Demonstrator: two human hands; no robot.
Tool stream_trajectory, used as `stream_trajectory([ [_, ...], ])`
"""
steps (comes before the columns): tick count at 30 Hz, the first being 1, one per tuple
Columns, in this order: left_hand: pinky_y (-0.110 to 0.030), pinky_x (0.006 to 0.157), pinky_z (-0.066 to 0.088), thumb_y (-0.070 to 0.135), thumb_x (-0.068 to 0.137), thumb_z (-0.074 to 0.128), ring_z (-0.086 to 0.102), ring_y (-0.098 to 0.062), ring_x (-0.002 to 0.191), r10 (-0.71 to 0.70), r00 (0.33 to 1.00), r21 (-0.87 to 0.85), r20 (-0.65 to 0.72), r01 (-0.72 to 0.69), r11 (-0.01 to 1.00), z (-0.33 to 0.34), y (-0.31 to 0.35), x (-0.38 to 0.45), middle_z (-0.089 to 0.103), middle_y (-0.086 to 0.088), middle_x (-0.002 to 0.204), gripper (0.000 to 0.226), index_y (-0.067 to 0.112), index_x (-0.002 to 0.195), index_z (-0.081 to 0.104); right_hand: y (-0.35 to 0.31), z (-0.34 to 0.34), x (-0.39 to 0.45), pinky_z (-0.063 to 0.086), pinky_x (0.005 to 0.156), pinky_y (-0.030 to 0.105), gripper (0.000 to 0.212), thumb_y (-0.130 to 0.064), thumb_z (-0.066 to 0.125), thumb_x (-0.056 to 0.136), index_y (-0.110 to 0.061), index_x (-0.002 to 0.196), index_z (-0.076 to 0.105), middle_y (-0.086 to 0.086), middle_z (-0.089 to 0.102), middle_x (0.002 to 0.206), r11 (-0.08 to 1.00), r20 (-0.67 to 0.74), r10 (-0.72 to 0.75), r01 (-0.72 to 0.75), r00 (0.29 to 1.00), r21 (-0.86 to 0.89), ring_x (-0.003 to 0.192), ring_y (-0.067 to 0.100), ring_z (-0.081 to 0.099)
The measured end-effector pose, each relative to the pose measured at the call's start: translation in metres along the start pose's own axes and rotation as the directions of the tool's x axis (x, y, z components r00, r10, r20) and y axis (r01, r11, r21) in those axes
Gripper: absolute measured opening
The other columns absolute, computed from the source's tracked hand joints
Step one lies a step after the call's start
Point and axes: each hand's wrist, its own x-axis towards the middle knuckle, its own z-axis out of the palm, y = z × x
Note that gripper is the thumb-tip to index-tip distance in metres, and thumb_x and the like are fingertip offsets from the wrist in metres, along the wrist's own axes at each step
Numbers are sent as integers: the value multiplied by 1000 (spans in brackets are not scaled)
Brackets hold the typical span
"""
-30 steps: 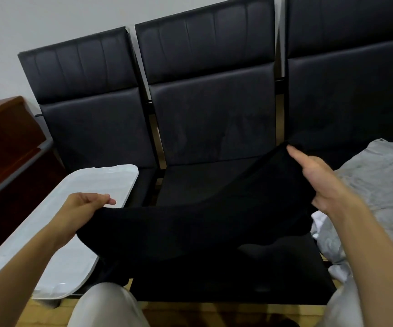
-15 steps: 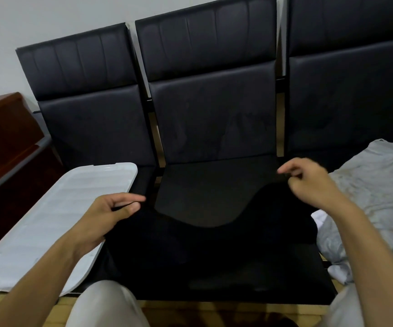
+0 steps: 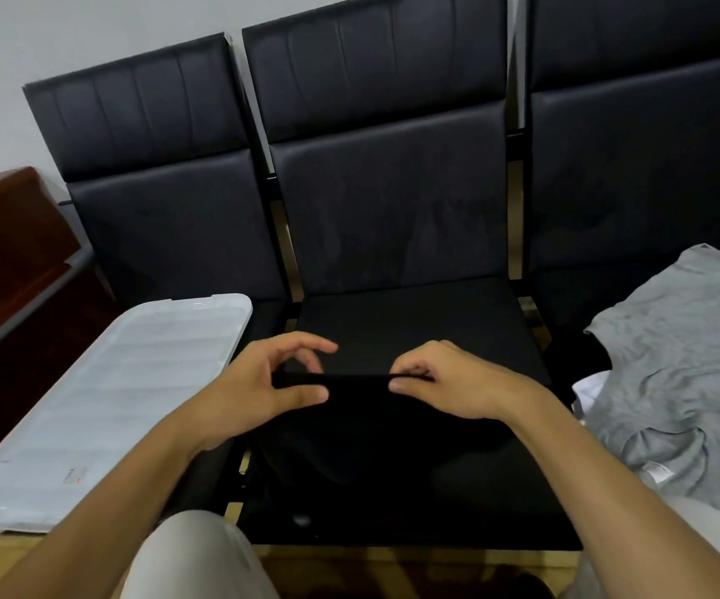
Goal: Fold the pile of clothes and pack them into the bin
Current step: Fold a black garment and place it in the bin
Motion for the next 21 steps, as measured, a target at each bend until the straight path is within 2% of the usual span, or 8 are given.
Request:
stream_trajectory([
  [4, -29, 79, 59, 21, 78, 82, 71, -8, 85, -225, 967, 206, 122, 197, 959, -7, -30, -3, 73, 5, 89, 22, 26, 98, 73, 9, -3, -4, 56, 74, 43, 18, -41, 46, 102, -38, 96, 63, -10, 65, 85, 996, -200, 22, -39, 980, -81, 77, 8, 63],
  [6, -26, 72, 57, 19, 86, 75, 69, -7, 77, -259, 964, 361, 50, 224, 905, -8, -53, -1, 73, 5, 83, 11, 29, 91, 71, 9, -4, -5, 52, 64, 42, 19, -39, 41, 104, -35, 96, 58, -7, 62, 74, 998, -384, -38, 13, 923, -68, 67, 11, 59],
  [8, -26, 63, 52, 11, 90, 66, 66, -14, 71, -222, 971, 491, -85, 235, 839, -16, -80, 1, 68, 2, 75, 27, 35, 79, 63, 11, -9, -9, 45, 58, 36, 18, -38, 40, 104, -34, 96, 56, -5, 59, 68, 997, -496, -48, 9, 867, -79, 59, 11, 54],
  [10, -22, 56, 44, -1, 87, 58, 64, -17, 69, -205, 958, 497, -201, 281, 821, -30, -101, -1, 66, 1, 71, 40, 37, 77, 59, 20, -19, -17, 48, 61, 32, 16, -42, 47, 101, -35, 95, 60, -9, 62, 73, 998, -506, 9, -37, 862, -45, 66, 6, 58],
  [13, -20, 67, 45, -13, 80, 51, 67, -21, 82, -197, 938, 466, -284, 315, 827, -51, -115, 1, 70, -1, 83, 45, 26, 89, 70, 32, -40, -25, 53, 73, 29, 17, -51, 67, 86, -34, 86, 70, -12, 66, 84, 989, -359, 101, -132, 928, -63, 83, 4, 63],
  [16, -27, 71, 42, -13, 78, 58, 61, -24, 80, -82, 947, 537, -311, 246, 807, -76, -109, 24, 60, -1, 84, 38, 21, 88, 71, 32, -76, -8, 50, 75, 31, 22, -39, 72, 86, -18, 89, 75, -11, 57, 79, 937, -189, 69, -129, 980, -325, 81, 13, 62],
  [19, -33, 59, 38, -12, 71, 61, 53, -28, 66, 22, 931, 567, -366, 204, 798, -106, -85, 59, 48, 1, 71, 47, 32, 68, 44, 26, -130, 23, 46, 84, 34, 20, -23, 68, 92, -6, 101, 74, 5, 60, 90, 849, -331, -64, -123, 941, -513, 94, 29, 62],
  [21, -37, 56, 43, -12, 64, 56, 52, -33, 63, 75, 906, 563, -416, 192, 804, -129, -62, 81, 48, -1, 64, 46, 28, 63, 34, 17, -170, 38, 47, 88, 38, 20, -16, 65, 94, -2, 105, 73, 15, 60, 98, 815, -463, -96, -197, 881, -544, 96, 35, 60],
])
